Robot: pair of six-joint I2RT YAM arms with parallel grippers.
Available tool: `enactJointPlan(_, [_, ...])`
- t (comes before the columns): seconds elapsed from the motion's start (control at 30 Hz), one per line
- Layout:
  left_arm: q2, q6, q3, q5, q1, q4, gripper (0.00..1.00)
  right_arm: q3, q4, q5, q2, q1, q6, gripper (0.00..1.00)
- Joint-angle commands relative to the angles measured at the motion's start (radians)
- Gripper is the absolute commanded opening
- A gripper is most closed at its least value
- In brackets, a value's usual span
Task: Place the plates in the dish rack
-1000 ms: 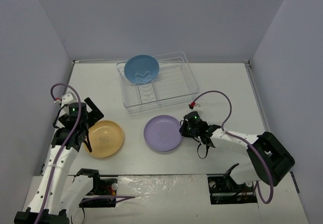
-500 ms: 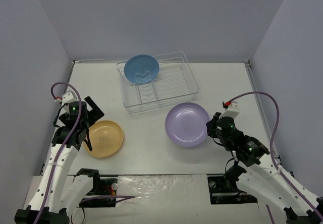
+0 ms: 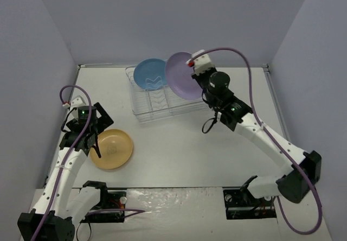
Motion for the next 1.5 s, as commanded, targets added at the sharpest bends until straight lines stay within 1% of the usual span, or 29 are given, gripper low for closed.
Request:
enactJointPlan(0.0, [-0.005,0.013,0.052,-0.052,0.006,0.032,0.97,0.134,0.33,-0.452,0.211,-0.017,-0.891,0.0])
enactJointPlan(0.07, [-0.006,0.01,0.055,-0.081,0.006,0.02,0.97,0.179,0.356,-0.588,0.29,-0.039,-1.048,0.0])
enactJointPlan(0.1, [-0.005,0.008,0.058,-0.092,0.006,0.015,0.97,0.229,0.328,-0.628,0.331,-0.043,-1.09,0.0])
enactJointPlan(0.17, [-0.003,0.005,0.06,-0.103,0.007,0.012,0.97,0.377,0.188,-0.666,0.407,-0.042,-1.087,0.0])
enactJointPlan(0.2, [0.0,0.004,0.06,-0.104,0.007,0.012,0.97,0.43,0.153,-0.704,0.447,-0.043,-1.102,0.0])
enactJointPlan(0.23, [0.004,0.004,0.06,-0.106,0.006,0.011,0.97,0.461,0.157,-0.75,0.463,-0.045,-1.154,0.0])
enactJointPlan(0.27, [0.006,0.004,0.062,-0.108,0.007,0.01,0.97,0.468,0.176,-0.772,0.483,-0.044,-1.193,0.0])
enactJointPlan(0.33, [0.014,0.004,0.067,-0.11,0.007,0.003,0.97,0.51,0.236,-0.791,0.541,-0.04,-1.222,0.0])
enactJointPlan(0.37, [0.017,0.004,0.069,-0.111,0.007,0.003,0.97,0.548,0.187,-0.802,0.581,-0.04,-1.234,0.0])
enactJointPlan(0.4, [0.021,0.004,0.069,-0.111,0.007,0.003,0.97,0.59,0.184,-0.803,0.584,-0.04,-1.237,0.0])
enactJointPlan(0.47, [0.03,0.004,0.07,-0.114,0.007,0.001,0.97,0.663,0.124,-0.828,0.646,-0.043,-1.298,0.0])
enactJointPlan(0.5, [0.032,0.004,0.071,-0.115,0.007,0.0,0.97,0.675,0.116,-0.832,0.668,-0.041,-1.316,0.0])
enactJointPlan(0.8, [0.057,0.0,0.077,-0.127,0.006,-0.001,0.97,0.728,0.107,-0.873,0.765,-0.031,-1.342,0.0])
enactJointPlan(1.0, [0.066,-0.015,0.09,-0.142,0.007,-0.025,0.97,0.768,0.109,-0.863,0.845,-0.02,-1.374,0.0])
enactJointPlan(1.2, [0.071,-0.017,0.092,-0.157,0.007,-0.024,0.97,0.72,0.194,-0.837,0.887,-0.009,-1.381,0.0])
enactJointPlan(1.47, [0.075,-0.039,0.098,-0.163,0.007,-0.046,0.97,0.662,0.209,-0.855,0.908,0.004,-1.322,0.0])
